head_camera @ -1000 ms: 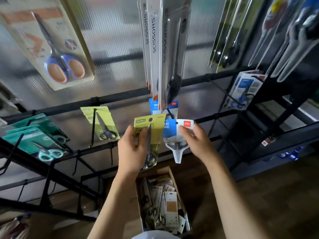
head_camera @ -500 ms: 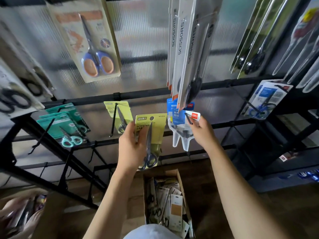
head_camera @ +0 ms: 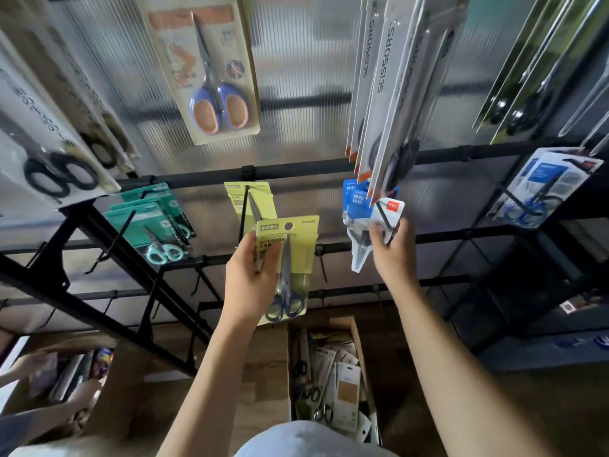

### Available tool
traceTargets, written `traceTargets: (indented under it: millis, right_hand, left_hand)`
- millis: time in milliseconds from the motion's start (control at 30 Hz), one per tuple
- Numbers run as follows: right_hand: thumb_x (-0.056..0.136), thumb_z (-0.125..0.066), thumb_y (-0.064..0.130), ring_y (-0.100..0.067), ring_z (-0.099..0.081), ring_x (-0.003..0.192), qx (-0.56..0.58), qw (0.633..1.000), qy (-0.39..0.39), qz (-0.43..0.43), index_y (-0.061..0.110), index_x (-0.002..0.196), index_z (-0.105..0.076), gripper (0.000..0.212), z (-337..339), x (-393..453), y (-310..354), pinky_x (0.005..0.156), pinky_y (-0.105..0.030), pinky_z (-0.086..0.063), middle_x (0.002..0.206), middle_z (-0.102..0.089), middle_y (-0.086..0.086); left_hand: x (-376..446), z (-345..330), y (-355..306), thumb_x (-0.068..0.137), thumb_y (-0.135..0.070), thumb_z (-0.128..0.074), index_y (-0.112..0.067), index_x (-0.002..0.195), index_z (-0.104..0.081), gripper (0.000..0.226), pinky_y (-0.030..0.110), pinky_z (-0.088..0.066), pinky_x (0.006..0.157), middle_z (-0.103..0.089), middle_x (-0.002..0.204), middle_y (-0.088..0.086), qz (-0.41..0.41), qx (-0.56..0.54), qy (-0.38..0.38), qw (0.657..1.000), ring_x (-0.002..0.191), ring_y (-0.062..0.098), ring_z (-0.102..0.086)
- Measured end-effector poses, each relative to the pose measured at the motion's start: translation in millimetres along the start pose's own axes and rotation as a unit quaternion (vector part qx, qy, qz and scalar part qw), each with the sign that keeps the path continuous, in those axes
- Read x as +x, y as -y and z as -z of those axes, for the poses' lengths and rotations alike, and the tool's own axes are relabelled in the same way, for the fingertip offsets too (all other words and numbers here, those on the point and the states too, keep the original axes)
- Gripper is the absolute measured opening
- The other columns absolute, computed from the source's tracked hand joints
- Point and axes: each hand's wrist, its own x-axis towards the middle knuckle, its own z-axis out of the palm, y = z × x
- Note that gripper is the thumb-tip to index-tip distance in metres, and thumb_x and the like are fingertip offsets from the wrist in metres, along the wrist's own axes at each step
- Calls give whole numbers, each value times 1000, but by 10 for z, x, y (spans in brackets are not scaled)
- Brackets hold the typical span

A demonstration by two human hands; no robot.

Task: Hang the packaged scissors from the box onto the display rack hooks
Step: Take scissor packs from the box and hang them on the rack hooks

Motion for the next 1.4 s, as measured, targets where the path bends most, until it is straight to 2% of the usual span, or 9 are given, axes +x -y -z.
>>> traceTargets:
  millis: [100, 200, 333, 467, 633, 800, 967, 1133, 1400]
  right_hand:
    - [90, -61, 32, -26, -35, 136, -116, 993, -1, 11, 5, 147, -26, 72, -134, -247, -163, 107, -35, -37, 148, -33, -17]
    - [93, -55, 38, -30, -13, 145, -221, 974, 55, -2, 0, 150, -10, 82, -271, -513, -310, 116, -39, -15, 157, -11, -19]
    - [91, -58, 39, -31, -14, 145, -261, 962, 84, 0, 2, 150, -9, 86, -446, -764, -392, 117, -44, -16, 157, -10, -20]
    - [91, -55, 42, -30, -14, 145, -299, 948, 111, -1, 2, 150, -6, 87, -560, -896, -406, 118, -42, -17, 157, -10, -19]
    - [93, -53, 43, -28, -9, 146, -316, 941, 124, 11, 1, 150, -6, 85, -633, -968, -381, 118, -38, -11, 158, -7, -17]
    - [94, -48, 45, -26, -5, 147, -346, 928, 139, -1, 2, 150, -6, 82, -724, -981, -357, 119, -40, -9, 158, -4, -16]
    - [94, -45, 50, -24, -4, 147, -360, 920, 154, -9, 7, 151, -5, 83, -783, -1033, -340, 119, -44, -13, 159, -2, -11]
    - [94, -42, 51, -22, 1, 147, -379, 909, 173, -19, 12, 152, -3, 80, -805, -1071, -329, 118, -44, -4, 160, 3, -8]
    - [94, -38, 54, -23, 1, 147, -402, 900, 164, -28, 14, 152, -1, 80, -795, -1053, -280, 117, -43, -3, 160, 4, -7]
  left_hand:
    - [-52, 38, 72, 95, -16, -53, -30, 100, -59, 16, 11, -45, 76, -67, 98, -16, 17, 2, 3, 1000, 90, -1, -62]
    - [-115, 115, 176, 95, -18, -53, -28, 99, -61, 13, 12, -46, 75, -68, 94, -14, 34, -3, 1, 999, 87, -1, -62]
    - [-154, 265, 305, 96, -19, -51, -26, 91, -59, 11, 13, -43, 64, -64, 83, -9, 57, -8, -16, 998, 70, -1, -55]
    - [-110, 435, 410, 96, -19, -50, -30, 87, -56, 16, 13, -42, 65, -64, 85, -6, 67, 5, -28, 997, 73, -1, -55]
    - [-6, 558, 561, 95, -21, -54, -9, 84, -55, 15, 30, -41, 66, -61, 82, 17, 82, 2, -34, 996, 72, 15, -50]
    - [62, 569, 608, 95, -21, -54, 1, 85, -53, 24, 22, -36, 58, -57, 77, 20, 82, 5, -19, 996, 66, 12, -44]
    - [284, 519, 642, 95, -20, -54, -11, 84, -55, 14, 9, -36, 54, -55, 69, -7, 80, 18, -12, 997, 57, -3, -44]
    - [669, 450, 713, 96, -20, -52, -11, 87, -52, 13, 5, -35, 53, -53, 73, -12, 77, 38, 2, 996, 61, 0, -45]
    - [1143, 382, 892, 96, -29, -52, -6, 86, -53, 25, 13, -33, 52, -51, 71, -2, 88, 79, 10, 993, 67, 17, -43]
